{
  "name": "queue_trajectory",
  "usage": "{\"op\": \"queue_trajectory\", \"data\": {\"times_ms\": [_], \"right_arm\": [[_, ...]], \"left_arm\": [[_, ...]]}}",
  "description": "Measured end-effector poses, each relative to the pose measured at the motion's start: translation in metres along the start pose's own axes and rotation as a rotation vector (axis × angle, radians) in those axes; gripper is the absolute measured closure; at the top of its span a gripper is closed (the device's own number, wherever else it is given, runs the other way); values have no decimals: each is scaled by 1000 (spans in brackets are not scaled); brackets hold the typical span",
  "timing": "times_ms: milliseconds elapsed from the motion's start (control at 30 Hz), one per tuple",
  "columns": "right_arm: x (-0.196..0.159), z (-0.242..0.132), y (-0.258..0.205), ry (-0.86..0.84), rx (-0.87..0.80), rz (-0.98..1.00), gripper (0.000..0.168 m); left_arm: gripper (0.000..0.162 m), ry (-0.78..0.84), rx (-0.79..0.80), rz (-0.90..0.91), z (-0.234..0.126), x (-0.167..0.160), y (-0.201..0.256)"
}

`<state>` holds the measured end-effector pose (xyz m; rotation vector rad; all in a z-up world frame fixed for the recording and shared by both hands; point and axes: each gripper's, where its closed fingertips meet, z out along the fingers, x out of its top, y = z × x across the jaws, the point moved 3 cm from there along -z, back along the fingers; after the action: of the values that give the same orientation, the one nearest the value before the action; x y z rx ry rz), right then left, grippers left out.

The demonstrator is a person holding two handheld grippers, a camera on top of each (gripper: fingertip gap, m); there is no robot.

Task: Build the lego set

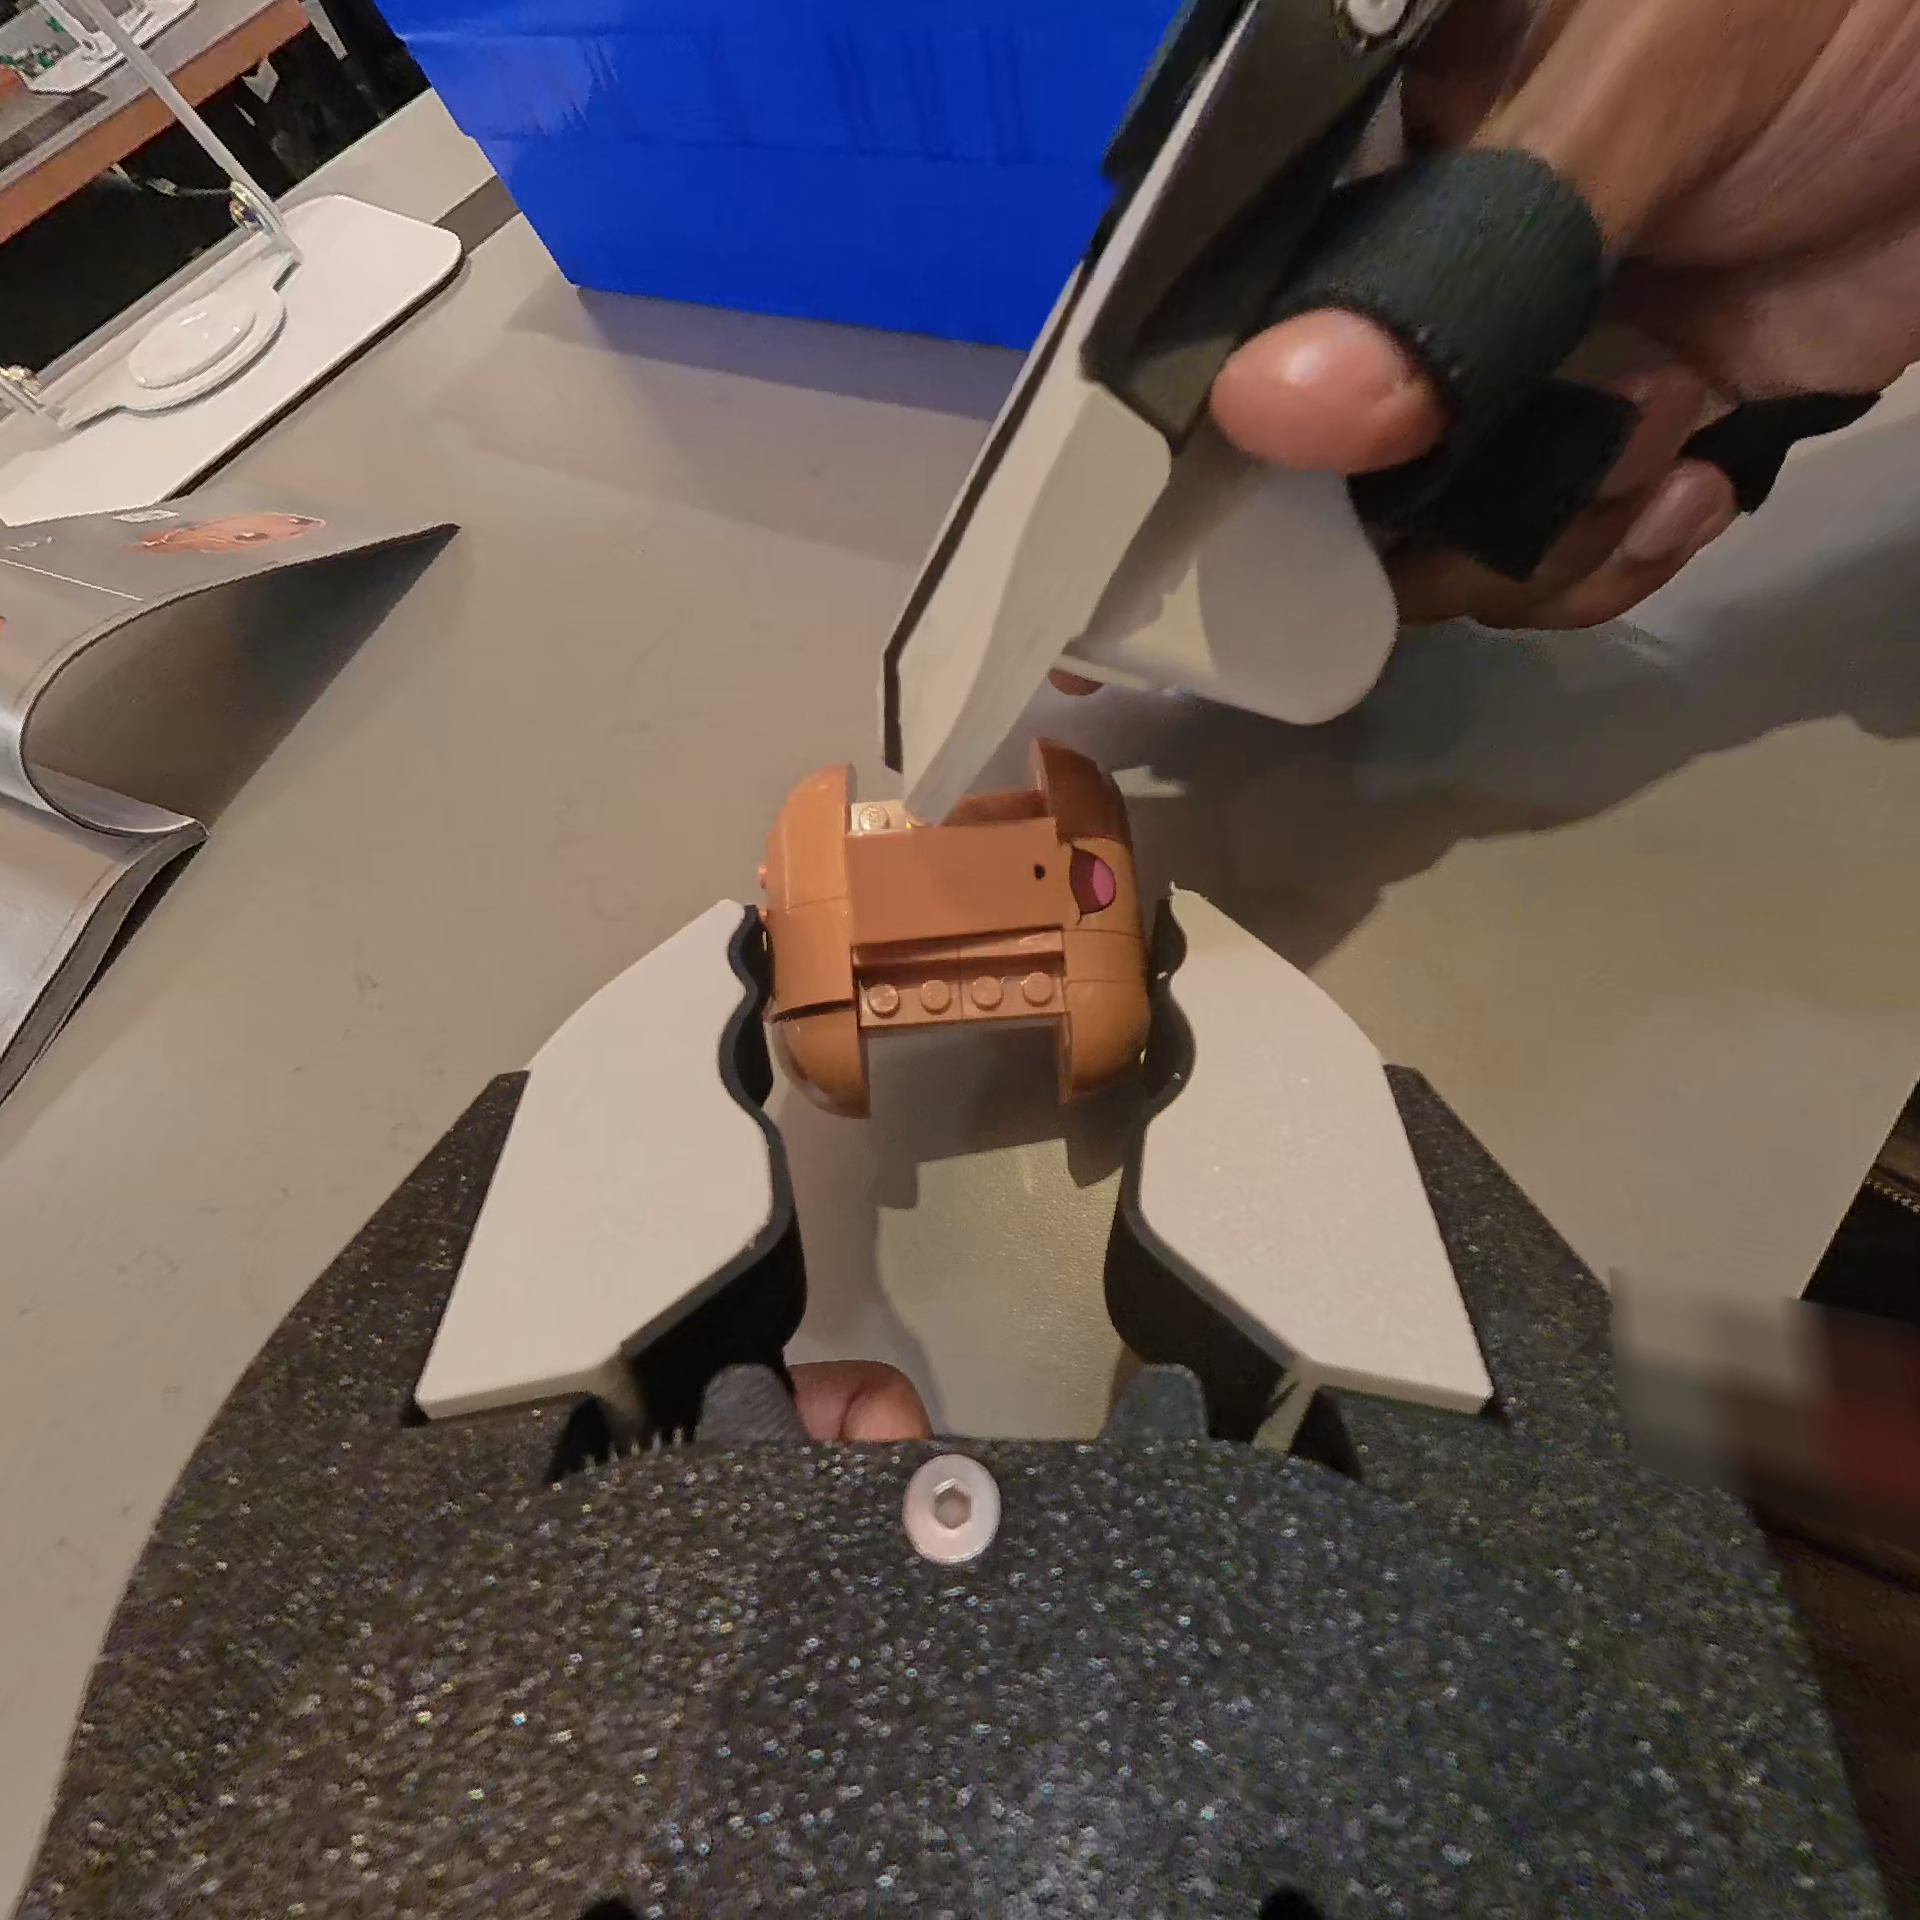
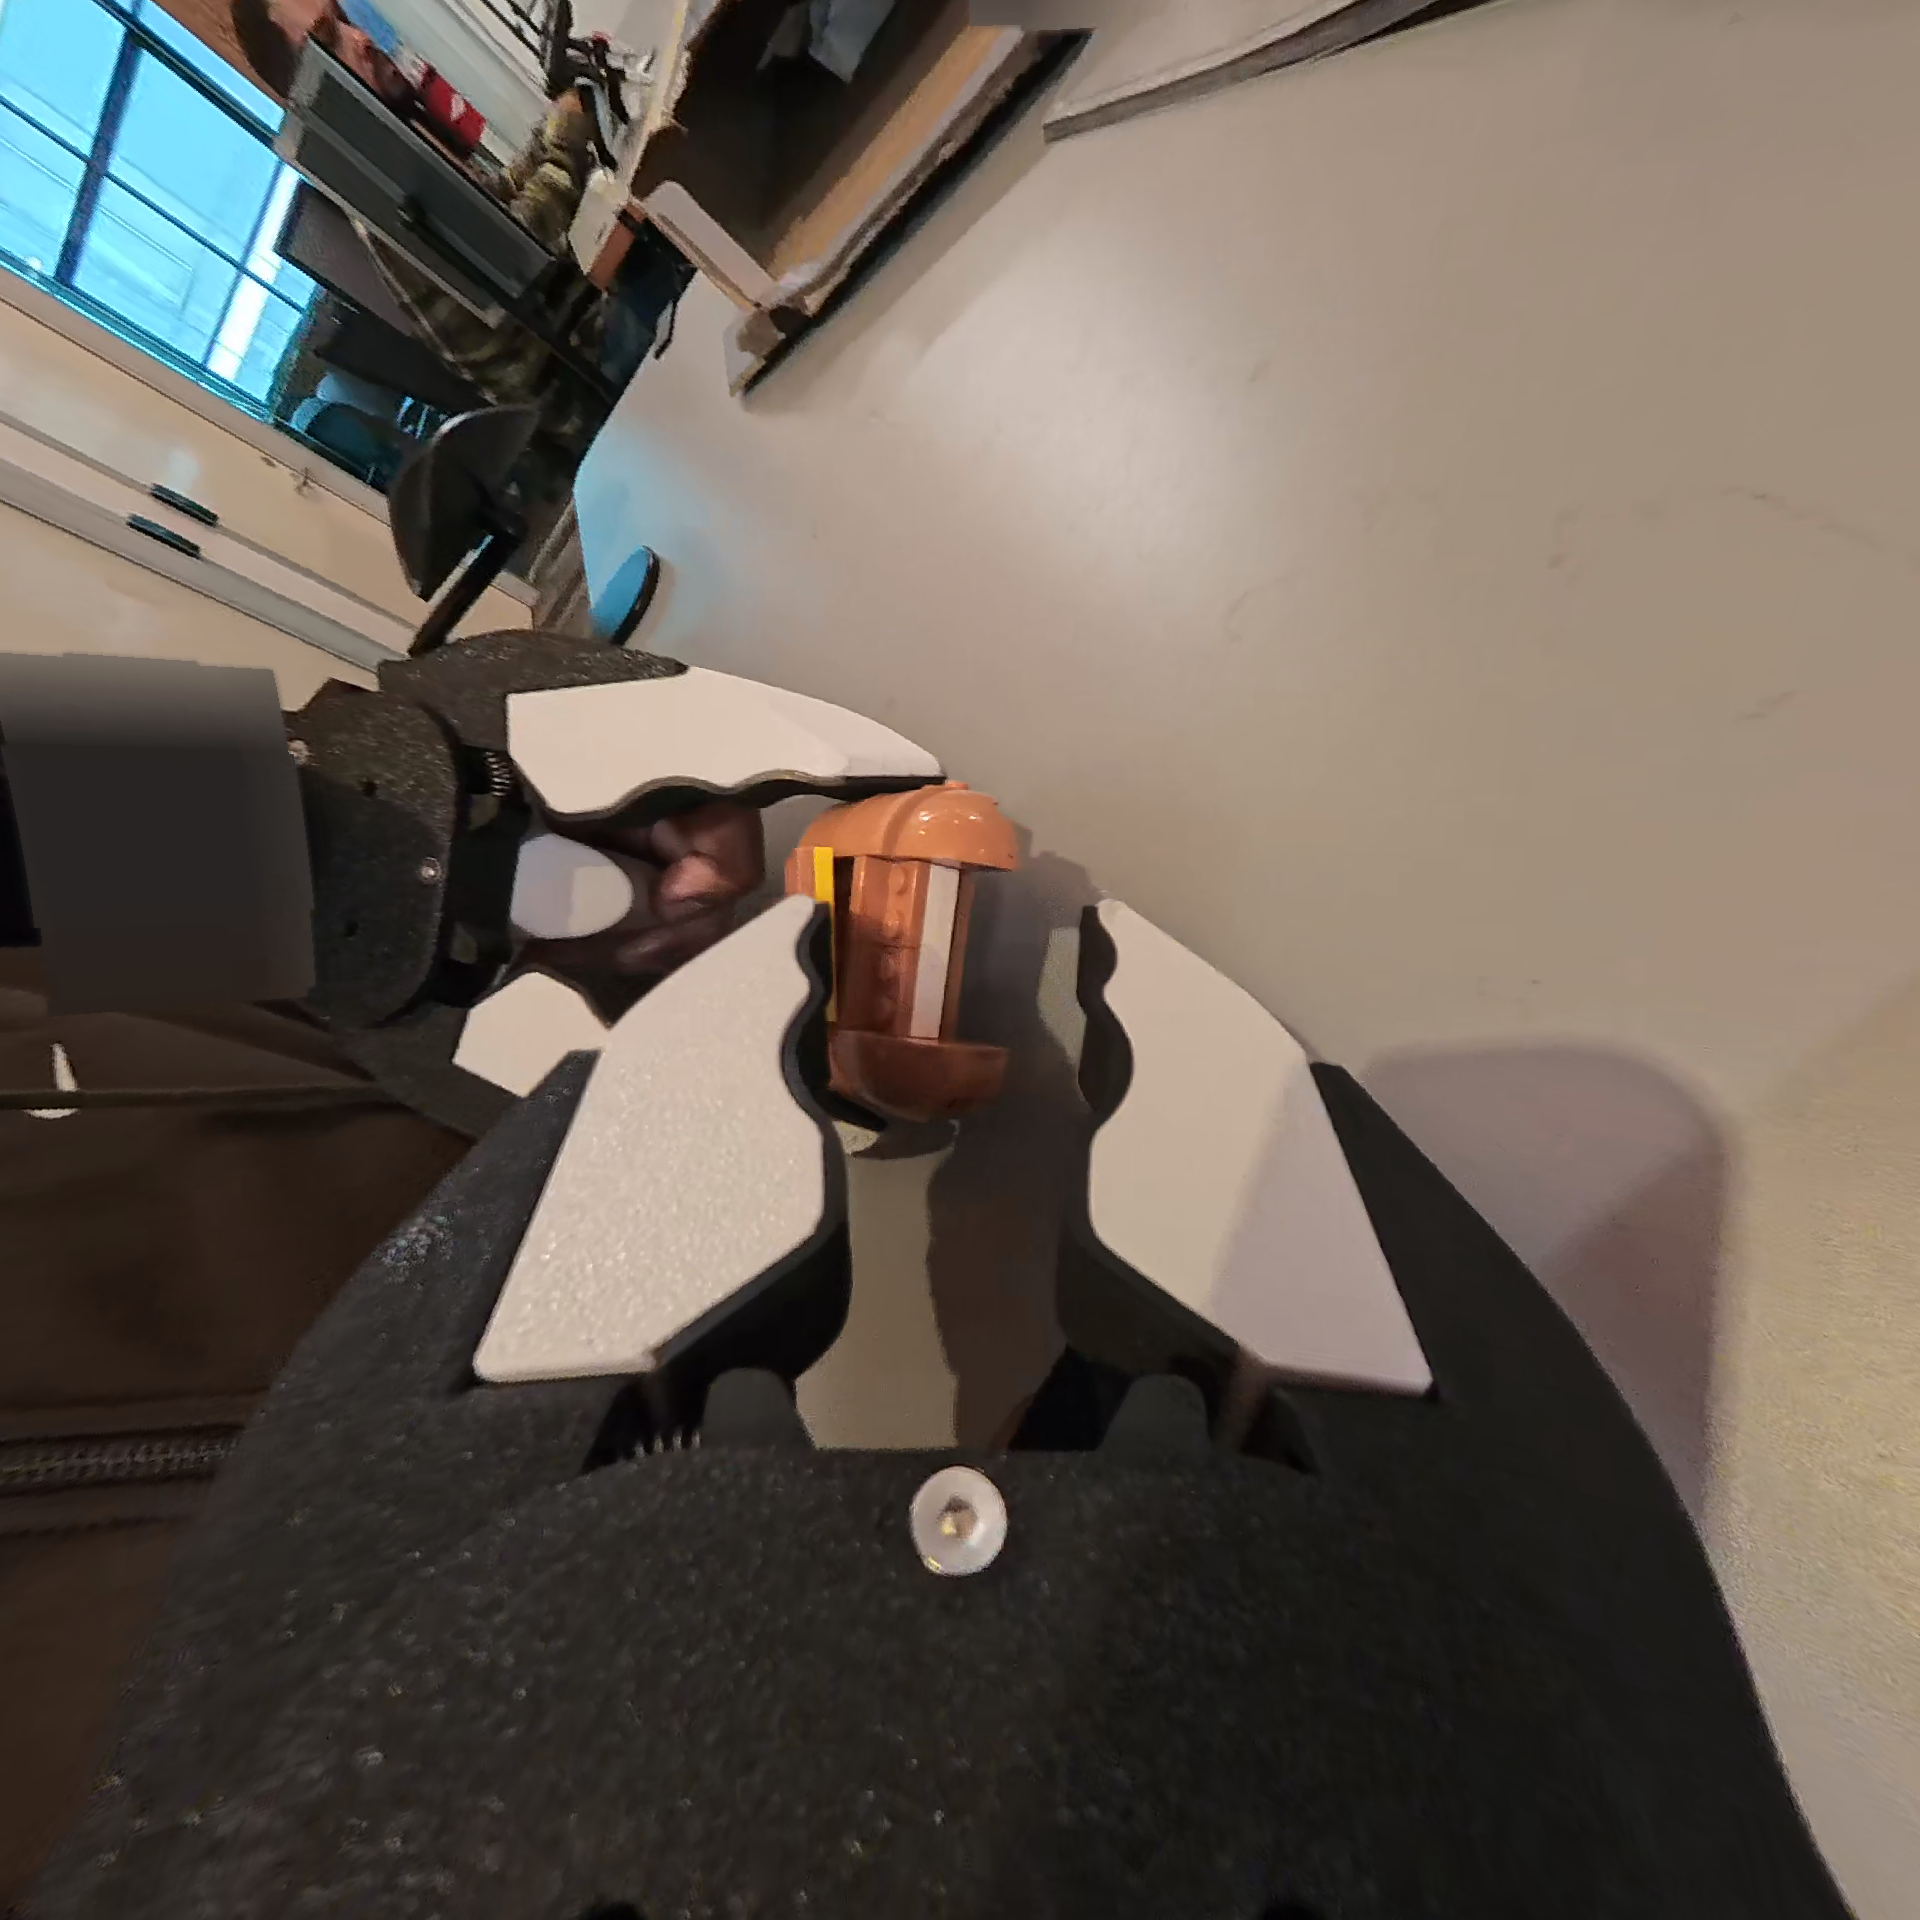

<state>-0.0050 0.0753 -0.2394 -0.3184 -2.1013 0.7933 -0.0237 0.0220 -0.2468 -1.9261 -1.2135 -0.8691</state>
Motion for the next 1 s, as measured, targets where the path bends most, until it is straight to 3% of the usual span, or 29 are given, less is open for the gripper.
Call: {"op": "queue_trajectory", "data": {"times_ms": [733,1000], "right_arm": [[-1,3,-5,-30,-31,-78,117],[-4,3,-6,-32,44,-18,122]], "left_arm": [[91,0,2,4,2,-1,-1],[91,16,5,9,0,0,-1]]}}
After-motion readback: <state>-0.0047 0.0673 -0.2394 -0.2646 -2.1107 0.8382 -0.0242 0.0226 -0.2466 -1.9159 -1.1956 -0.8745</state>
